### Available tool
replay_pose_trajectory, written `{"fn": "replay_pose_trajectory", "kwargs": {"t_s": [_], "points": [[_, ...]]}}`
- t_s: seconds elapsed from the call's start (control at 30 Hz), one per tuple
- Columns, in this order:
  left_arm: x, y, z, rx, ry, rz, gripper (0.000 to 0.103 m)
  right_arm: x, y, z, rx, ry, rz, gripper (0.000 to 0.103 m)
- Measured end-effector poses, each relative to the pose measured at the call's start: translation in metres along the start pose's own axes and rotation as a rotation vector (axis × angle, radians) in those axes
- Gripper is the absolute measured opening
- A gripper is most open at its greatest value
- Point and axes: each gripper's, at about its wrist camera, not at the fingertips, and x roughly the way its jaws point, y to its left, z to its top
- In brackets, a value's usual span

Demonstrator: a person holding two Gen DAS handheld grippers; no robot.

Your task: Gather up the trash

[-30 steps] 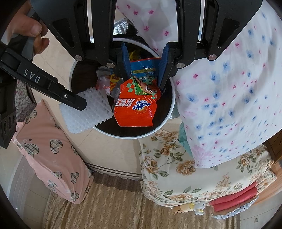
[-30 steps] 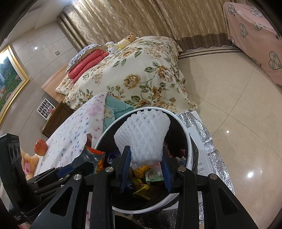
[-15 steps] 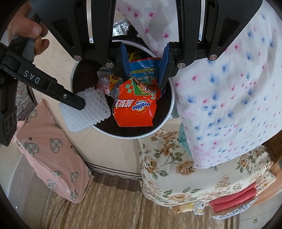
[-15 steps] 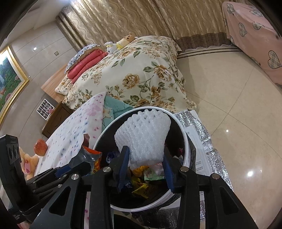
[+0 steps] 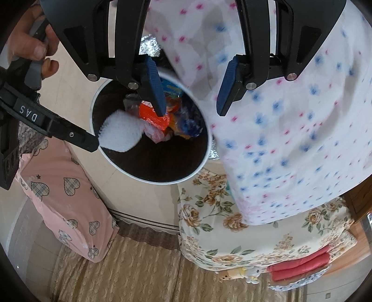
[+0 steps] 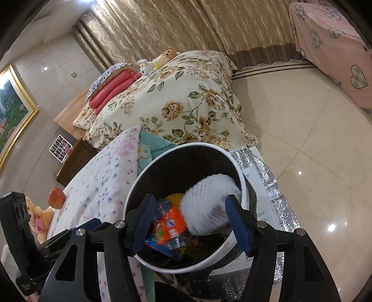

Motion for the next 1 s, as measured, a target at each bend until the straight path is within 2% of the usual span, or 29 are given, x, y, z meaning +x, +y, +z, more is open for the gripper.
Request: {"fn": "replay_pose_trajectory", "kwargs": {"t_s": [0.13,0.47,0.67,0.9,1.0], "points": [[-0.016,0.008,-0.012,-0.023,-0.028,0.007,0.049,-0.006,0.004,-0.008,0.005,-0.008,0.013,0.072],[-0.072,0.034,-0.045,-0.098,-0.169,0.037,0.068,-0.035,0.04,-0.042,-0.041,-0.089,0.055,0.084],[-0.1,0.054,-0.065,-0.133,-0.253,0.087,0.076,-0.045,0.067,-0.059,-0.114,-0.155,0.068,0.09],[-0.131,0.07,-0.081,-0.146,-0.368,0.161,0.083,-0.057,0.094,-0.065,-0.214,-0.223,0.065,0.091],[-0.144,0.073,-0.085,-0.146,-0.427,0.188,0.091,-0.071,0.111,-0.063,-0.272,-0.286,0.067,0.103]]}}
